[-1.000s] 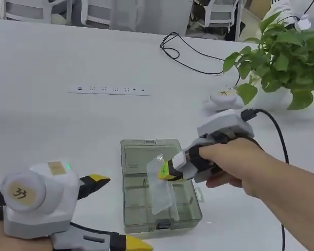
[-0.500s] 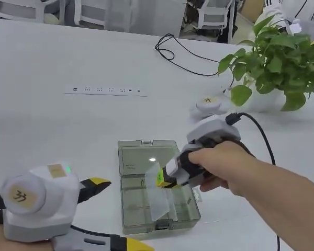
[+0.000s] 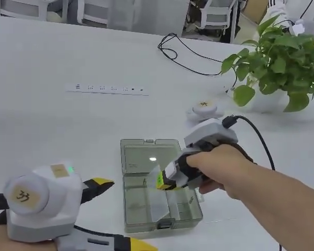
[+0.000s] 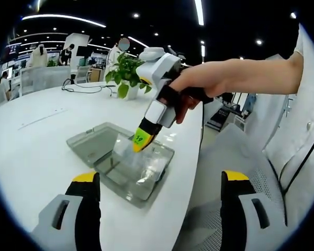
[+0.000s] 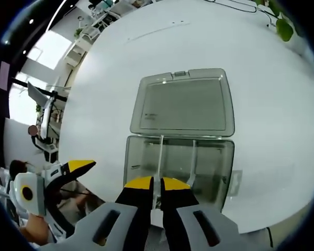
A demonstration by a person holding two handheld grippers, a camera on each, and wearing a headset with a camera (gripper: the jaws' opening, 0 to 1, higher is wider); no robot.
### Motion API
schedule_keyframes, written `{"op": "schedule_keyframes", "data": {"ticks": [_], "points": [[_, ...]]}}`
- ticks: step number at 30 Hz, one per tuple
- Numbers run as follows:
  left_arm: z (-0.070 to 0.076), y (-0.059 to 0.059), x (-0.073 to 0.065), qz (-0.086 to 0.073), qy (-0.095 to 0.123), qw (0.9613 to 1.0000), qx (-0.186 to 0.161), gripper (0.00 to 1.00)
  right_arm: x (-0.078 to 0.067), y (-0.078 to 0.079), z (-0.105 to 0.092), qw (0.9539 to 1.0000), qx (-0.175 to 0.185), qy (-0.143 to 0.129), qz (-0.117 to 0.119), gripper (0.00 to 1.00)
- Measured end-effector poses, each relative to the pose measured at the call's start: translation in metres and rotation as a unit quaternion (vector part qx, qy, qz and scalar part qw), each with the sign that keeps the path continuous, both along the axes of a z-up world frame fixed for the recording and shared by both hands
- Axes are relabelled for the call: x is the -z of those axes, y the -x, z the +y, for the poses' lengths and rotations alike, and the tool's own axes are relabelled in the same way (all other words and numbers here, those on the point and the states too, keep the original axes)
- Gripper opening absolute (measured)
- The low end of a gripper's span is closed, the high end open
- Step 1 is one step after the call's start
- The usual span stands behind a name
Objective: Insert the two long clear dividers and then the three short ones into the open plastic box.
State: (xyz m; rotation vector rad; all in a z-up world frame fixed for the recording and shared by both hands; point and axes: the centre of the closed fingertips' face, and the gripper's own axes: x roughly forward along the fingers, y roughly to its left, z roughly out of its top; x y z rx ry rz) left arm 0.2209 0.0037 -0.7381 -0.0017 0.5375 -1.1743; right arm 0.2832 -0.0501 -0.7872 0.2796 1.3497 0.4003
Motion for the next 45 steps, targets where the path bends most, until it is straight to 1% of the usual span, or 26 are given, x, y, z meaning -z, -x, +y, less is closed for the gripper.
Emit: {"op": "schedule_keyframes", "data": {"ticks": [3,9,13,14,19,26,30,34,38,41,42,44,45], "points": [[-0.0001,0.0,-0.0008,0.001,0.003,1.0,-0.002,0.98,0.0016,-0.0007,0.0,1.0,0.0,0.002,-0.001,0.07],[0.0006,0.0001,0.0004,0.003,0.004,1.0,-0.003,0.98,0.0032,-0.0009,0.0002,0.9998,-0.006,0.014,-0.013,0.07],[0.0002,0.0006,0.0001,0.004,0.005,1.0,-0.004,0.98,0.0049,-0.0016,-0.0002,0.9996,-0.009,0.02,-0.017,0.07],[0.0002,0.0007,0.0003,0.005,0.005,1.0,-0.004,0.97,0.0046,-0.0018,0.0013,0.9996,-0.01,0.017,-0.019,0.07],[0.0002,0.0004,0.0005,0.006,0.005,1.0,-0.004,0.97,0.0051,-0.0031,0.0003,0.9992,-0.017,0.027,-0.025,0.07],[0.001,-0.0008,0.0018,0.008,0.007,0.9999,-0.006,0.97,0.004,-0.0042,0.0013,0.9972,-0.035,0.049,-0.045,0.07],[0.0018,-0.0012,0.0028,0.009,0.008,0.9999,-0.007,0.97,0.0032,-0.0042,0.0027,0.9956,-0.047,0.06,-0.054,0.07],[0.0025,-0.0016,0.004,0.009,0.007,0.9999,-0.007,0.97,0.0032,-0.0048,0.0033,0.993,-0.063,0.077,-0.064,0.07],[0.0025,-0.0023,0.0034,0.008,0.008,0.9999,-0.008,0.97,0.0029,-0.005,0.0056,0.9895,-0.081,0.093,-0.075,0.07],[0.0025,-0.0027,0.0031,0.009,0.009,0.9999,-0.009,0.97,0.0049,-0.0035,0.0074,0.9874,-0.092,0.102,-0.078,0.07],[0.0026,-0.0029,0.0032,0.009,0.009,0.9999,-0.009,0.97,0.0062,-0.003,0.007,0.9855,-0.1,0.11,-0.081,0.07],[0.0028,-0.003,0.0033,0.009,0.009,0.9999,-0.011,0.97,0.0072,-0.0019,0.0089,0.9843,-0.106,0.114,-0.083,0.07],[0.0029,-0.003,0.0032,0.009,0.009,0.9999,-0.011,0.97,0.0074,-0.0022,0.0086,0.983,-0.111,0.119,-0.085,0.07]]}}
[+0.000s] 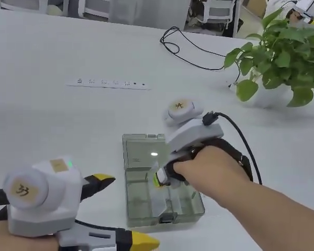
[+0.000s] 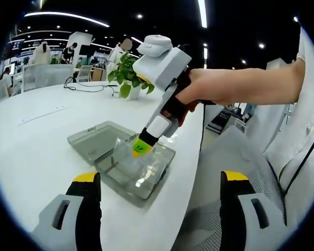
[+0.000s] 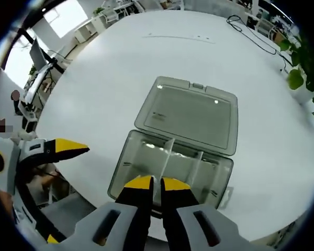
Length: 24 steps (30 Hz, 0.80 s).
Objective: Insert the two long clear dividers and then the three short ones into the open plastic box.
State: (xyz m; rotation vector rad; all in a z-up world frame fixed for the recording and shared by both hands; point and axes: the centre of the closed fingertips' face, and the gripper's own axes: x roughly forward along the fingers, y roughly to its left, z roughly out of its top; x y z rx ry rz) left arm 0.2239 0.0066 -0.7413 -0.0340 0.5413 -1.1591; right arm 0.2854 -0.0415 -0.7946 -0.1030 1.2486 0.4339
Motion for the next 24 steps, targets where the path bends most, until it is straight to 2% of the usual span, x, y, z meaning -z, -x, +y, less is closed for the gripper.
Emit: {"op": "schedule_keyframes", "data": {"ticks": [13,19,24], "points": [[0.0017,-0.0003,0.0016,0.001,0.0,1.0,-0.005,0.96,-0.0005,-0.0008,0.0038,0.9992,-0.03,0.021,-0.012,0.07],[0.0033,-0.0003,0.0016,0.0,-0.001,1.0,-0.007,0.97,0.0018,-0.0016,0.0067,0.9995,-0.03,0.007,-0.008,0.07],[0.0043,-0.0002,0.002,0.0,-0.002,1.0,-0.008,0.97,0.0031,-0.0013,0.0076,0.9996,-0.021,-0.017,0.002,0.07]]}}
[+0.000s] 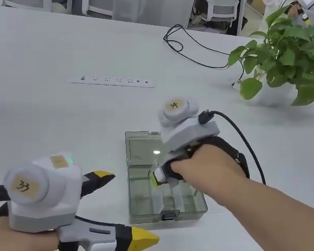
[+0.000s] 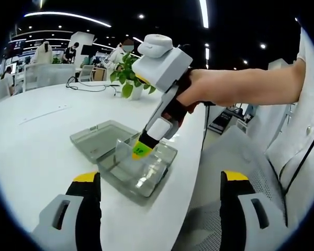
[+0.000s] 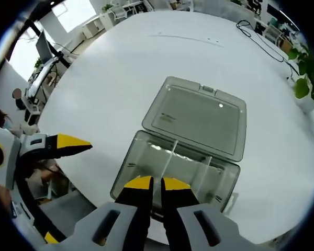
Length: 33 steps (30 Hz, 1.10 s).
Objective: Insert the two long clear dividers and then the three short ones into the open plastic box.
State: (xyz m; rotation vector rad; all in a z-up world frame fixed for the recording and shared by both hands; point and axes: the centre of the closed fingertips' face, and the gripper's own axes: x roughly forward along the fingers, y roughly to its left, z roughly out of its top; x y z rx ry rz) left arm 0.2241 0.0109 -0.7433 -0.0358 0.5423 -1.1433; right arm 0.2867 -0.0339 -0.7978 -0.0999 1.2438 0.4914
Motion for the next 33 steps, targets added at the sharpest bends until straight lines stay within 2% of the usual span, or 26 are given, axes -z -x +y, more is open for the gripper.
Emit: {"op": "schedule_keyframes", "data": {"ticks": [13,21,29,33], "points": [[0.0,0.0,-0.001,0.0,-0.001,1.0,0.001,0.97,0.013,0.001,0.004,0.9989,0.014,-0.042,0.015,0.09],[0.001,-0.001,0.0,0.002,-0.004,1.0,-0.002,0.97,0.02,0.001,0.005,0.9982,0.017,-0.053,0.02,0.09],[0.001,-0.001,-0.001,0.002,-0.006,1.0,-0.004,0.97,0.021,0.002,0.006,0.9976,0.014,-0.066,0.019,0.1],[0.002,-0.001,-0.002,0.001,-0.007,0.9999,-0.007,0.97,0.019,0.002,0.005,0.9963,0.016,-0.082,0.019,0.1]]}}
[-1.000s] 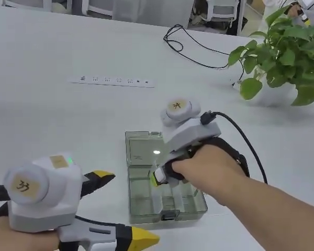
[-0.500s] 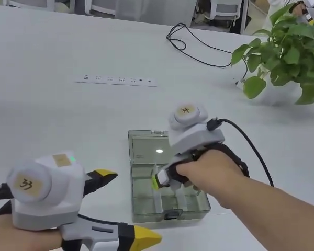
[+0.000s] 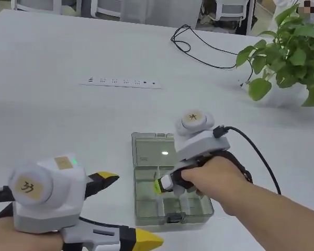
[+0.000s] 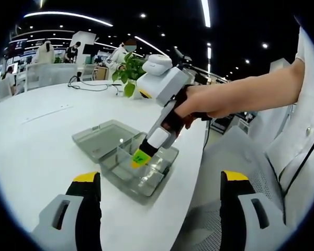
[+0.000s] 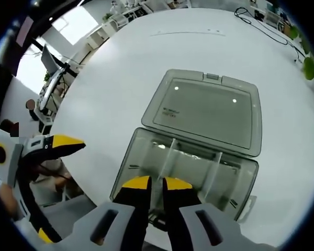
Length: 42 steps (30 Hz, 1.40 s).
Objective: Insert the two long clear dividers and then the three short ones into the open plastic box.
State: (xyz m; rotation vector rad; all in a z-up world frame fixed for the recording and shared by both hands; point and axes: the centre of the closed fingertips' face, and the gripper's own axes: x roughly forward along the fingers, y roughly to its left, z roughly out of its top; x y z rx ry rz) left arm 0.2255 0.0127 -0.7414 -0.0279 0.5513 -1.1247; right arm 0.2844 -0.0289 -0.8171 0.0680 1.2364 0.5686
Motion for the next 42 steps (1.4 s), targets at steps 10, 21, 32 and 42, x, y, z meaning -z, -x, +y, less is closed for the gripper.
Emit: {"op": "schedule_keyframes", "data": {"ticks": [10,21,32,42], "points": [[0.0,0.001,-0.008,-0.005,-0.003,0.9999,-0.011,0.97,-0.016,-0.001,-0.001,0.9992,0.01,-0.038,-0.011,0.14],[0.007,0.001,-0.014,-0.011,-0.009,0.9993,-0.033,0.97,-0.047,-0.005,-0.009,0.9951,0.004,-0.087,-0.047,0.17],[0.008,0.002,-0.02,-0.019,-0.019,0.9984,-0.05,0.97,-0.075,-0.001,-0.024,0.9885,-0.031,-0.129,-0.073,0.27],[0.012,0.006,-0.024,-0.022,-0.021,0.9973,-0.067,0.98,-0.095,0.011,-0.053,0.9826,-0.076,-0.14,-0.096,0.32]]}}
